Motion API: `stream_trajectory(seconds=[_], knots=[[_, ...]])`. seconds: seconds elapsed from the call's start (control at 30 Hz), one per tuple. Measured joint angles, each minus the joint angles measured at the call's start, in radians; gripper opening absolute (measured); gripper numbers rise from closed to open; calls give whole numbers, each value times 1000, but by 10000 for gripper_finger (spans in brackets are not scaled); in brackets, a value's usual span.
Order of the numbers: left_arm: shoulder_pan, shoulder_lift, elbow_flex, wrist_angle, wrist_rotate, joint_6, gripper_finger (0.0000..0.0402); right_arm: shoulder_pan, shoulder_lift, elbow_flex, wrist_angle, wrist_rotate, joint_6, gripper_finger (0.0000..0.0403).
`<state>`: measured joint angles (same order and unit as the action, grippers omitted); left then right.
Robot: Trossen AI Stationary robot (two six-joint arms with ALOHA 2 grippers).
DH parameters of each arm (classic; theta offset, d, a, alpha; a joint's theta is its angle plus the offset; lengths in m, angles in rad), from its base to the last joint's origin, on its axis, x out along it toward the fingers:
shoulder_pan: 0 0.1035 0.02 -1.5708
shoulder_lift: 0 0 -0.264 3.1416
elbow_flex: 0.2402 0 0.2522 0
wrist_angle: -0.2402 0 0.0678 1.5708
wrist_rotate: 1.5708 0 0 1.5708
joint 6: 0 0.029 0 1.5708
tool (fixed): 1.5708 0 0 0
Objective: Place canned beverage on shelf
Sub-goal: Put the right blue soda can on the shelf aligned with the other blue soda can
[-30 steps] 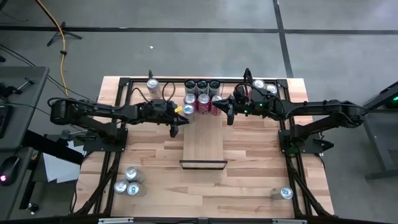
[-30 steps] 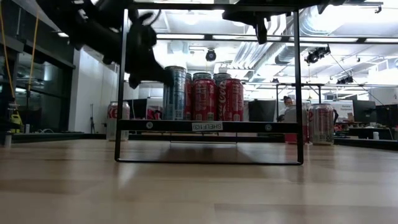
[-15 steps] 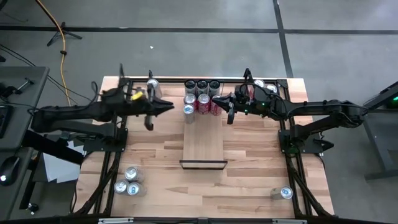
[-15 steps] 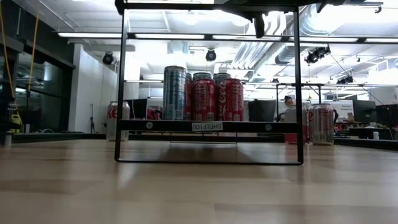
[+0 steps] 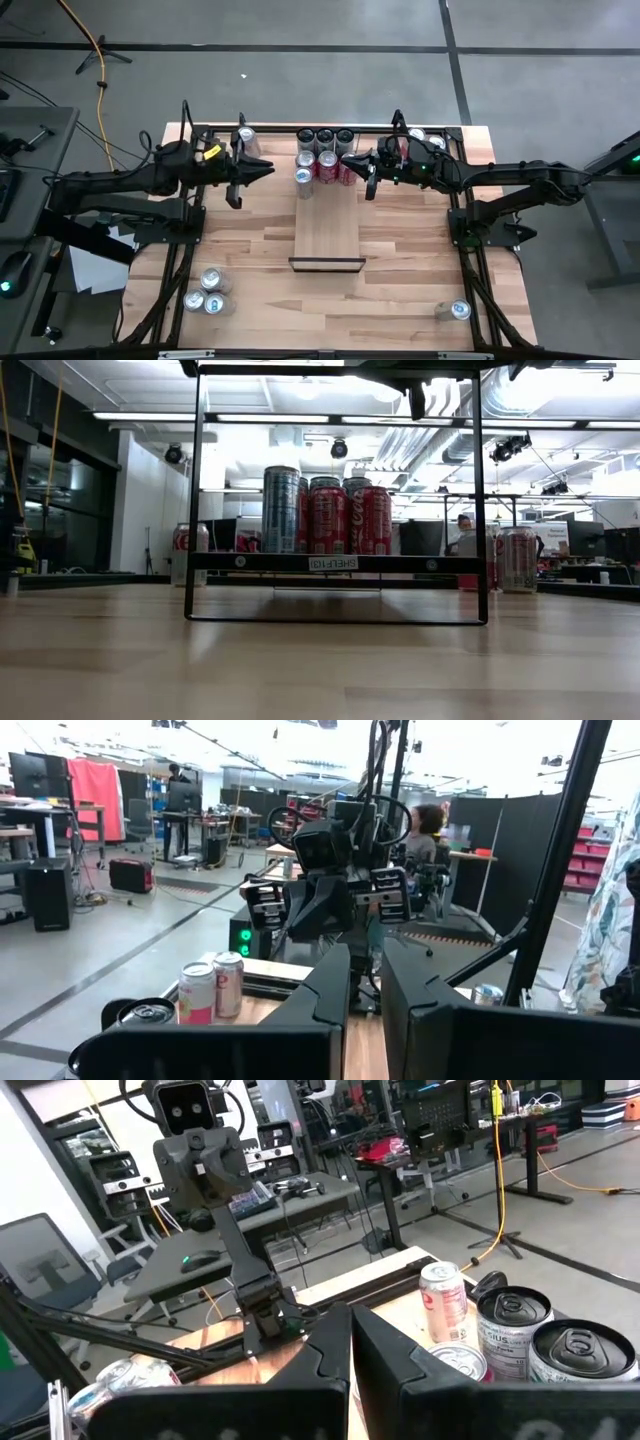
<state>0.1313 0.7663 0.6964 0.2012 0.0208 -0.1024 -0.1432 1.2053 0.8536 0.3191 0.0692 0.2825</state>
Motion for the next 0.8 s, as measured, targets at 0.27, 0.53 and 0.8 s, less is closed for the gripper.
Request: stream_trajectory(seconds=[0.27, 0.53, 0.8], knots=[[0, 4, 0, 1, -18, 1, 12, 0, 0, 0, 6, 7, -39, 0], [0, 4, 0, -3, -18, 1, 17, 0, 0, 49, -21, 13, -56, 63], [0, 4, 0, -3, -18, 1, 17, 0, 0, 101, -119, 13, 5, 248]])
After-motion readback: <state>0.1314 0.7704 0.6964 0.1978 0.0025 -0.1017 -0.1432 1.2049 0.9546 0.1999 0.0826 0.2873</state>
